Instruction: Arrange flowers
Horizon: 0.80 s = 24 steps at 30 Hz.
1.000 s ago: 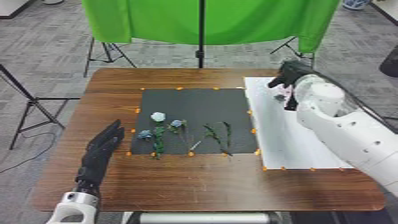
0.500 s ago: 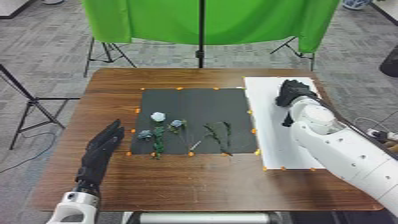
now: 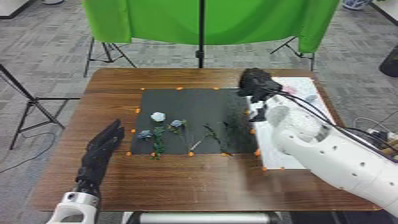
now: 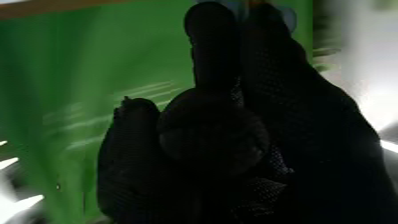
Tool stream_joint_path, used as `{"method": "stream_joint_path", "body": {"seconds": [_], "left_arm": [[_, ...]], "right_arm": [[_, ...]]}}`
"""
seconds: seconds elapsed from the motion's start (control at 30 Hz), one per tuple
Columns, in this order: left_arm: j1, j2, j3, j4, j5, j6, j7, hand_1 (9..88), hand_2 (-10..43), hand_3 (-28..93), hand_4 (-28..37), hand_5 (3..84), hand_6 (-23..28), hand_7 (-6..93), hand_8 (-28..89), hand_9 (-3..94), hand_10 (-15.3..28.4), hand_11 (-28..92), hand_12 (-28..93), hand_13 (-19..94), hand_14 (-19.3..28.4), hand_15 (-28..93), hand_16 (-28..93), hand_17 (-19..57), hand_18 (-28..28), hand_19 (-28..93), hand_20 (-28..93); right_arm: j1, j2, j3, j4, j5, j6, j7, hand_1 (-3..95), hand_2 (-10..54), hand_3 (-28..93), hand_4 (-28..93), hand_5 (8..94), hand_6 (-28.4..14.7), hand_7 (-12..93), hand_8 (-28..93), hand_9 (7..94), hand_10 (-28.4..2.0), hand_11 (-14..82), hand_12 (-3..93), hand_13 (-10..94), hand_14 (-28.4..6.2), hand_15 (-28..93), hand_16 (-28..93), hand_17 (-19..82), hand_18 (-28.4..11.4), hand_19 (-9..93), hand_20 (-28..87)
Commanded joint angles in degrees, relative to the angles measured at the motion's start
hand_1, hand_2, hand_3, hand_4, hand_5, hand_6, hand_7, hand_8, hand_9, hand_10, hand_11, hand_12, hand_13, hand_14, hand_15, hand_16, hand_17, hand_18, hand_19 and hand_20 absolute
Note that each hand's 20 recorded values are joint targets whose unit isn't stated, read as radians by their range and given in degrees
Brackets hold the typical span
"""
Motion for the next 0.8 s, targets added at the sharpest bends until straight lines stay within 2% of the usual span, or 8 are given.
{"method": "stream_joint_path", "body": {"seconds": [0.03,0.2,0.27,0.4,0.53,0.67,0.73,0.8], "left_arm": [[0.62,-0.68,0.52,0.5,0.52,-0.88,-0.61,30.9,-9.5,61,-18.1,32.9,4.5,2.9,-4,32.4,10.0,7,15,24,13.0,5,4,-0.1,11.0,0,15],[0.61,-0.65,0.59,0.61,0.32,-0.2,-0.22,30.8,-9.5,61,-18.1,32.9,4.5,3.0,-4,32.4,10.0,7,15,24,13.0,5,4,0.0,11.1,0,15],[0.57,-0.24,1.92,0.81,0.01,3.34,2.03,30.8,-9.5,61,-18.1,32.9,4.5,3.0,-4,31.7,9.7,6,15,24,12.9,5,4,0.0,11.1,0,15],[0.14,0.24,3.07,1.16,-0.64,7.52,5.1,32.8,-9.5,61,-17.7,32.6,4.5,3.5,-4,26.6,8.4,5,16,21,11.3,4,4,3.8,11.2,2,17],[-0.12,0.65,3.73,1.42,-1.05,10.06,7.25,36.9,-9.5,59,-16.3,31.5,4.6,5.0,-4,21.4,7.5,3,17,18,9.9,3,5,8.2,10.5,5,23],[0.02,0.58,3.49,1.3,-1.12,9.37,6.71,38.7,-9.5,59,-15.3,31.0,4.6,5.9,-4,18.5,6.4,2,18,18,9.3,3,5,10.7,9.8,6,25],[0.25,0.55,3.35,1.15,-0.8,8.83,6.26,38.9,-9.5,59,-15.3,30.8,4.6,6.2,-4,18.6,6.4,2,18,19,9.4,3,5,10.4,9.7,5,25],[0.44,0.51,3.19,1.03,-0.67,8.47,5.87,38.5,-9.5,59,-15.2,30.5,4.5,6.6,-4,18.7,6.4,2,18,19,9.5,3,5,9.1,9.4,3,24]], "right_arm": [[0.46,-6.39,-3.41,-0.85,0.46,-4.96,-1.85,62.4,-9.5,53,-17,79.4,0.3,21,12,91.6,-8.6,10.2,40.4,94,-1.2,56,34,69,-8.5,93,54],[-0.88,-5.37,-4.03,-2.6,1.99,-8.63,-2.37,61.6,-9.5,53,-16,79.0,0.2,20,12,91.2,-8.7,10.6,40.4,93,-1.3,56,34,68,-8.7,93,54],[-1.26,-4.92,-4.17,-3.28,3.57,-9.16,-2.66,60.7,-9.5,53,-15,78.2,0.0,20,11,90.5,-8.7,10.4,40.3,93,-1.4,56,35,68,-8.6,93,54],[-1.96,-4.71,-4.09,-4.23,4.72,-9.9,-3.0,58.9,-9.5,50,-15,76.5,-0.3,18,10,88.7,-9.4,12.8,38.3,93,-1.7,56,35,68,-8.9,93,54],[-2.46,-4.64,-3.91,-5.28,6.1,-10.16,-3.38,58.3,-9.5,50,-14,76.3,-0.5,18,10,87.8,-9.6,14.2,37.1,93,-1.8,56,35,68,-9.0,93,54],[-2.69,-4.73,-4.02,-5.23,5.18,-11.19,-3.72,56.2,-9.5,47,-13,75.1,-0.9,17,10,85.7,-10.1,18.2,33.2,93,-1.9,55,35,67,-8.9,93,54],[-2.94,-4.71,-3.45,-5.24,5.87,-12.1,-3.49,52.6,-9.5,52,-15,74.0,-0.8,17,9,84.1,-10.7,21.0,29.8,92,-2.0,55,35,67,-8.9,93,54],[-3.24,-4.41,-2.91,-5.51,5.59,-12.59,-3.42,46.0,-9.5,61,-20,72.0,-0.7,17,-2,82.3,-11.6,24.5,24.3,92,-2.1,55,34,67,-8.8,93,53]]}}
